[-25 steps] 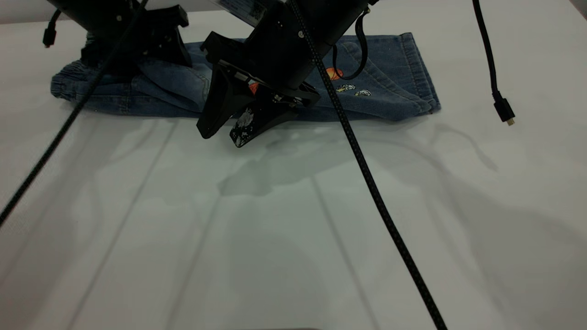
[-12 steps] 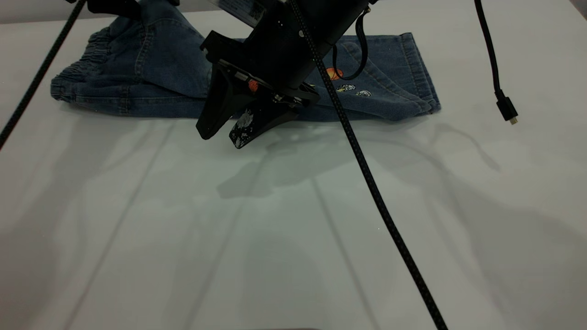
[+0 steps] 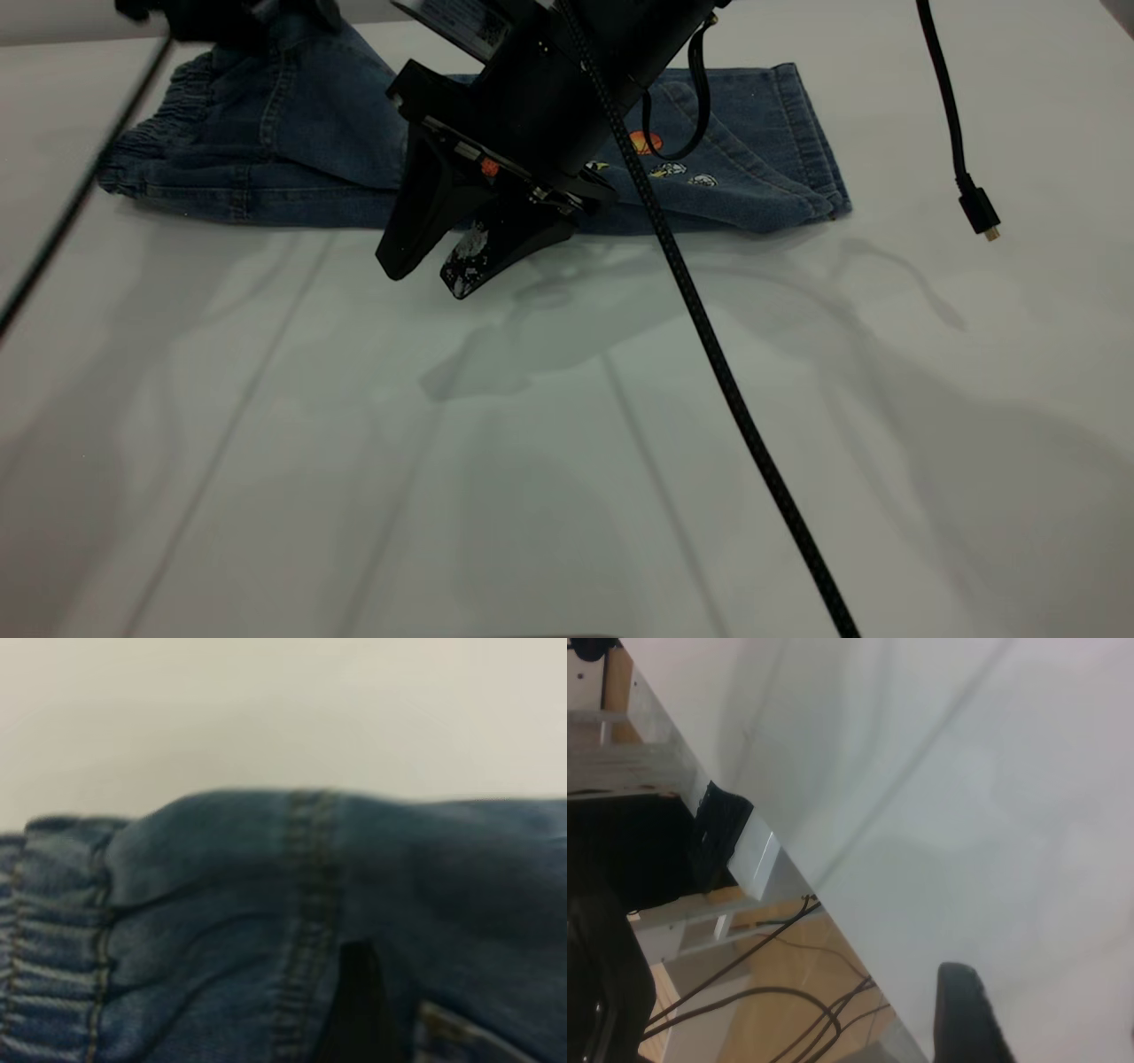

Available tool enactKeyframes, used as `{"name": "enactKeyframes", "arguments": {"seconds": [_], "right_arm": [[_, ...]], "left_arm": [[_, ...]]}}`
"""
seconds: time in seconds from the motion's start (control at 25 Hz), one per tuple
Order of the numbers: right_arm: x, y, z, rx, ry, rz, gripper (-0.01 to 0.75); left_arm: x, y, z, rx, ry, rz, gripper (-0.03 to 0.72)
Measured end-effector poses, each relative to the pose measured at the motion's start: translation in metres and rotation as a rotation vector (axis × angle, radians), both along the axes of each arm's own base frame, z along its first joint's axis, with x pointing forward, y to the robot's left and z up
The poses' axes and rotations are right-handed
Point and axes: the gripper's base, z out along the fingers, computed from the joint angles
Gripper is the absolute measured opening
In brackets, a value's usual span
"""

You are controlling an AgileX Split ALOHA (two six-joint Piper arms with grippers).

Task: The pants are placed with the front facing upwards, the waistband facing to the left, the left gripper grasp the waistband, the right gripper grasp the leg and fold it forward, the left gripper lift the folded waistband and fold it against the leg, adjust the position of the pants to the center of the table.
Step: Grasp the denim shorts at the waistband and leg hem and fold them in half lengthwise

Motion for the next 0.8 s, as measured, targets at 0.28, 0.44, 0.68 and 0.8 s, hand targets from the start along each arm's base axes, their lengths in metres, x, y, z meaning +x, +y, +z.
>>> {"name": "enactKeyframes", "arguments": {"seconds": [0.28, 0.44, 0.68, 0.8], "right_arm": [[-0.002, 0.0, 0.001, 0.005, 0.029, 0.014, 0.33], [-0.005, -0.001, 0.002, 0.011, 0.052, 0.034, 0.33], [-0.005, -0.001, 0.002, 0.013, 0.056, 0.039, 0.33], [-0.003, 0.0, 0.005, 0.016, 0.043, 0.041, 0.33]], "left_arm": [[0.002, 0.001, -0.026, 0.016, 0.013, 0.02, 0.508], [0.004, 0.001, -0.006, 0.015, -0.04, 0.025, 0.508], [-0.002, 0.002, 0.066, 0.046, -0.173, -0.032, 0.507], [-0.014, 0.01, 0.088, 0.06, -0.118, -0.111, 0.507]]}}
